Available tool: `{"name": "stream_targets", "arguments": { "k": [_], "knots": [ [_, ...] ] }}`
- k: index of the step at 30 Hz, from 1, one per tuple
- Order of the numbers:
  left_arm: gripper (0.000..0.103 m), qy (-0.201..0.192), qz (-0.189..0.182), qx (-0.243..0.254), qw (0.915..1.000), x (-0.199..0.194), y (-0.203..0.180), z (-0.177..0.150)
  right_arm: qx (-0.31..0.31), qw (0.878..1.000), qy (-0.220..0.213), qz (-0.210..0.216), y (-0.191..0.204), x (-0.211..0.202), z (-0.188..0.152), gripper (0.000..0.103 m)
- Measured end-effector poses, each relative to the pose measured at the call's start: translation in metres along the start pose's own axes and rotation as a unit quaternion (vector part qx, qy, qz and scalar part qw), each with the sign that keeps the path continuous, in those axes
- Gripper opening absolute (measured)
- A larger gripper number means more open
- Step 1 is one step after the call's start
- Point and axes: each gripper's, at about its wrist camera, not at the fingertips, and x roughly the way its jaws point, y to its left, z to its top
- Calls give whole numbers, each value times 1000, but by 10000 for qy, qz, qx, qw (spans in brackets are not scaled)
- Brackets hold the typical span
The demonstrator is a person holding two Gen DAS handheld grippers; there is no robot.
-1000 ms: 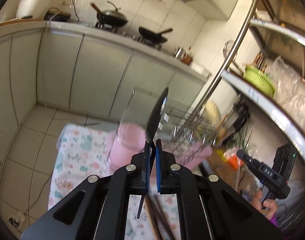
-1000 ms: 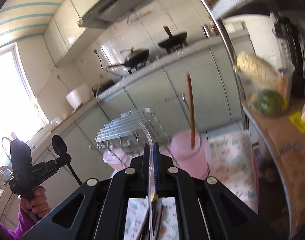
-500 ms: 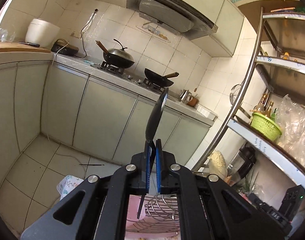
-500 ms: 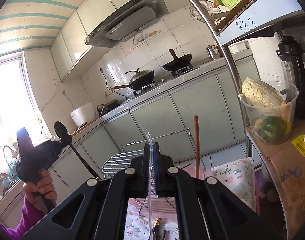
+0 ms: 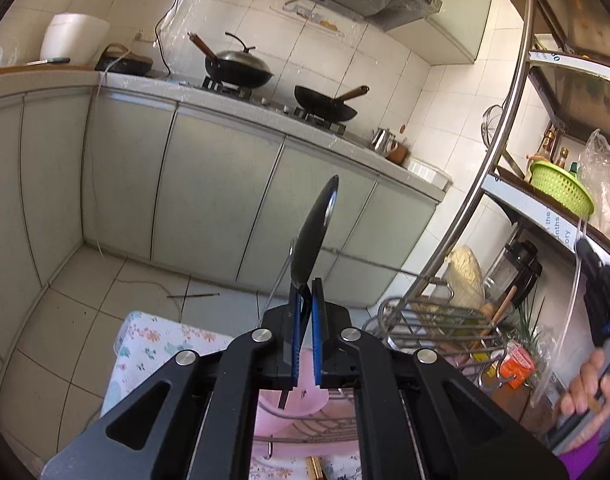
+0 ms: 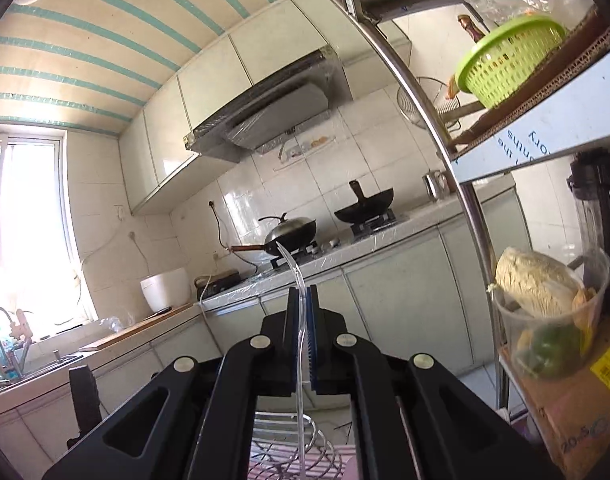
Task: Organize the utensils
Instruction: 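Lower the black spoon into the pink cup with the left tool while the right releases the fork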
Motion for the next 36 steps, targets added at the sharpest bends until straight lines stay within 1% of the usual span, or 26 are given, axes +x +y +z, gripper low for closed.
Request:
{"name": "stream_targets", "arguments": {
  "k": [5, 9, 15, 21, 29, 33, 35, 36],
  "knots": [
    [4, 129, -73, -147, 9998, 6, 8, -12, -158, 9996, -182, -161, -10, 21, -3, 3],
    [4, 130, -128, -174, 9997, 7, 12, -13, -389, 9984, -260, -324, -16, 35, -16, 3],
    [4, 142, -234, -249, 9993, 10, 11, -15, -605, 9965, -248, -512, -27, 49, -40, 3],
    [4, 247, -217, -262, 9991, 12, 10, -21, -544, 9968, 89, -581, -34, 43, -58, 3],
    [4, 473, -94, -309, 9984, 17, 12, -30, -273, 9925, 899, -788, -46, 32, -89, 3],
    [4, 563, 21, -351, 9978, 19, 13, -34, -182, 9893, 1166, -858, -50, 29, -97, 4],
    [6, 589, 83, -350, 9976, 19, 13, -34, -138, 9871, 1336, -869, -52, 30, -99, 4],
    [10, 601, 104, -349, 9975, 19, 13, -34, -97, 9858, 1440, -862, -53, 32, -101, 4]
  ]
}}
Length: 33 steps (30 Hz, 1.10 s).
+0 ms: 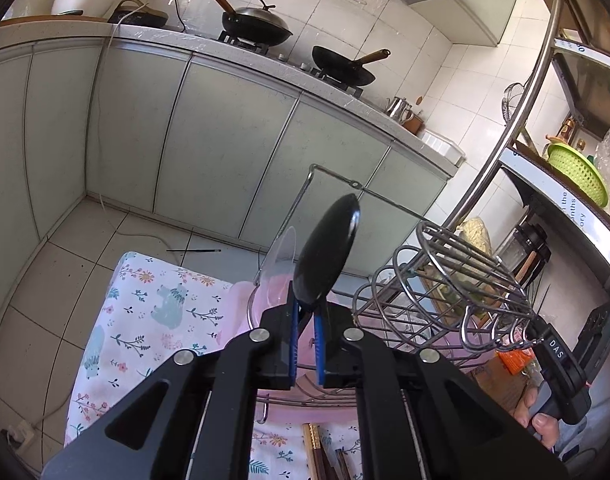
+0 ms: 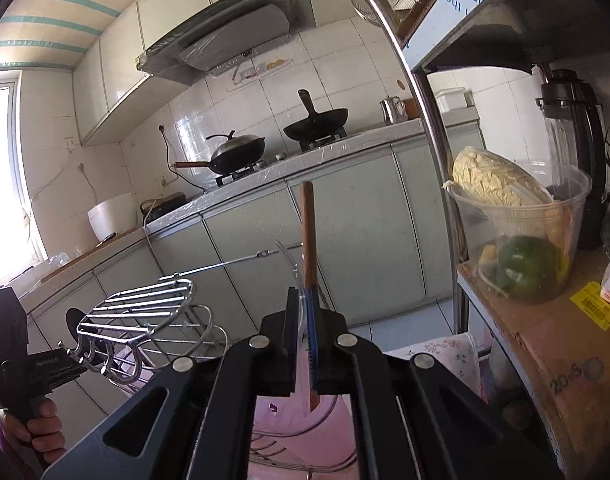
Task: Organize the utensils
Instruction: 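Lower the black spoon into the pink cup with the left tool while the right releases the fork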
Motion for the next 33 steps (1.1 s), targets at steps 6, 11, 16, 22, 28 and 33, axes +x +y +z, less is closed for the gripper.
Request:
{"name": "stream_targets", "arguments": {
  "k": [6, 11, 16, 22, 28, 33],
  "knots": [
    [33, -86, 4, -48, 10000, -10, -2, 2, 106, 9993, 350, -18, -1, 0, -4, 31],
    [35, -322, 50, 36, 9995, -29, -4, 6, 115, 9997, 231, -47, 0, -17, -2, 35],
    [35, -421, 85, 9, 9991, -44, -2, 3, 169, 9996, 208, -83, -3, -38, -5, 36],
    [35, -316, 202, -5, 9993, -54, 6, -14, 43, 9989, 422, -176, 0, -55, -29, 36],
    [35, 22, 412, 38, 9991, -54, 20, -42, 64, 9950, 953, -295, -4, -54, -68, 36],
    [35, 310, 505, 20, 9982, -51, 26, -66, 31, 9927, 1161, -329, -2, -57, -89, 36]
  ]
}}
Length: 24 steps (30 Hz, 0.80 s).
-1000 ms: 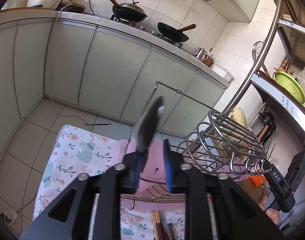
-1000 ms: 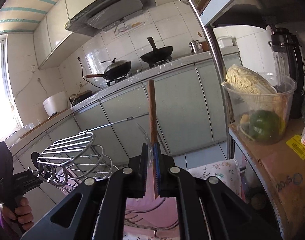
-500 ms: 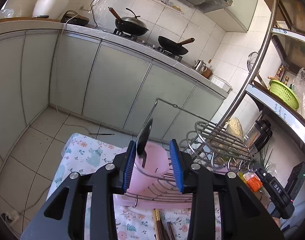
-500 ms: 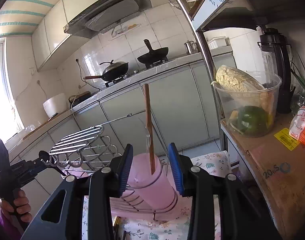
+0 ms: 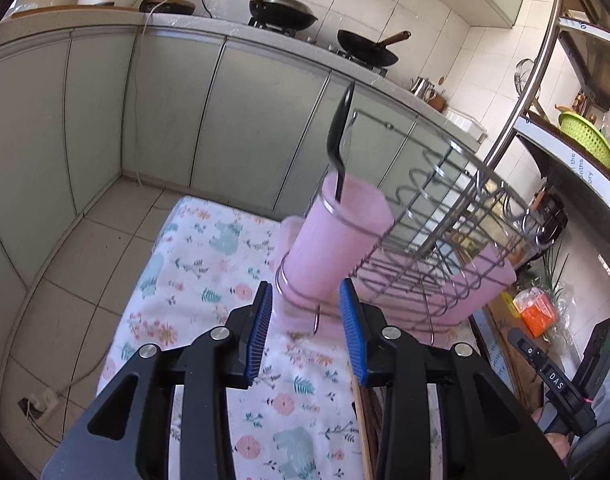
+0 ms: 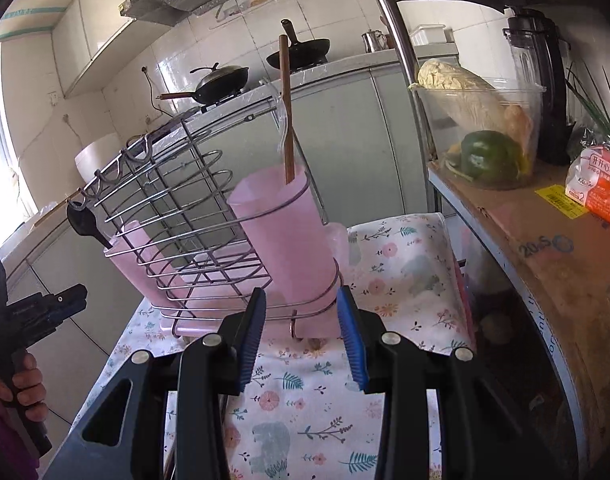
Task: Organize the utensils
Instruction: 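Lower the black spoon into the pink cup with the left tool while the right releases the fork, then lower both open tools down to the chopstick pile on the cloth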
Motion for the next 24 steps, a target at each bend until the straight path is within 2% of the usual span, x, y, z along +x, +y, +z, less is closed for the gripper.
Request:
{"name": "stream_targets", "arguments": {
  "k": [8, 14, 24],
  "knots": [
    [35, 261, 21, 123, 9996, 4, -10, -22, -120, 9999, 91, 62, 7, -5, -8, 36],
    [35, 514, 11, 451, 9977, 10, -26, -35, -55, 9994, 333, 80, 3, 0, -18, 36],
    [35, 1191, 3, 1003, 9878, 39, -57, -67, 36, 9964, 831, 172, 1, 16, -42, 36]
  ]
}}
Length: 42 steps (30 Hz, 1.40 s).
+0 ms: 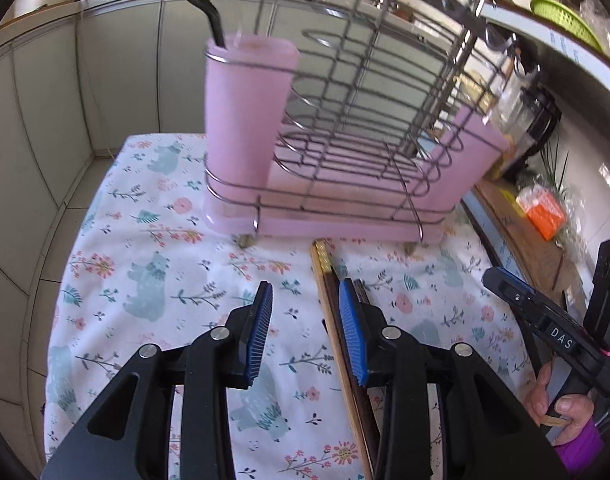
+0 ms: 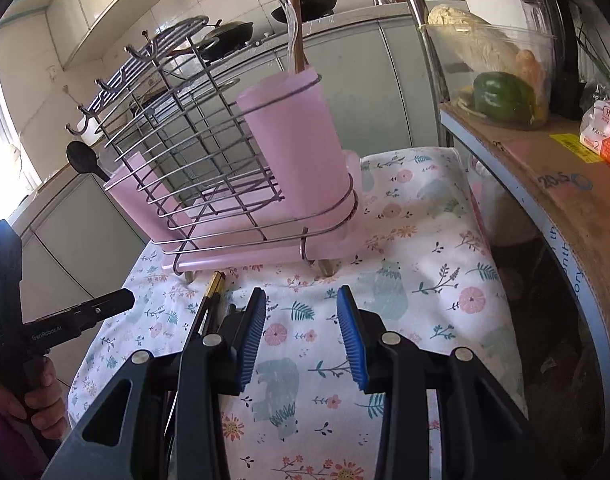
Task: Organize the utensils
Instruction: 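Lower both open tools down to the chopstick pile on the cloth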
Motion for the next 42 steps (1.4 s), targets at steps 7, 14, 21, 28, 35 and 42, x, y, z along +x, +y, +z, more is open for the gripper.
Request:
{"name": "stream_targets", "arguments": {
  "k": [7, 14, 21, 28, 35, 42],
  "knots": [
    [35, 257, -11, 204, 9995, 18, -15, -6, 41, 9997, 222, 84, 0, 14, -9, 36],
    [35, 557, 52, 373, 9977, 39, -29, -10, 126, 9996, 229, 129, -6, 14, -10, 36],
    [35, 834, 141, 604, 9946, 56, -43, -18, 177, 9994, 225, 191, -8, 14, -9, 36],
    [35, 903, 253, 602, 9938, 64, -42, -22, 225, 9992, 233, 215, -11, 14, -9, 36],
    [10, 767, 264, 606, 9949, 60, -42, -20, 246, 9992, 216, 213, -12, 14, -9, 36],
    [8, 744, 196, 292, 9966, 53, -31, -18, 249, 9993, 181, 230, -11, 11, -10, 36]
  ]
}}
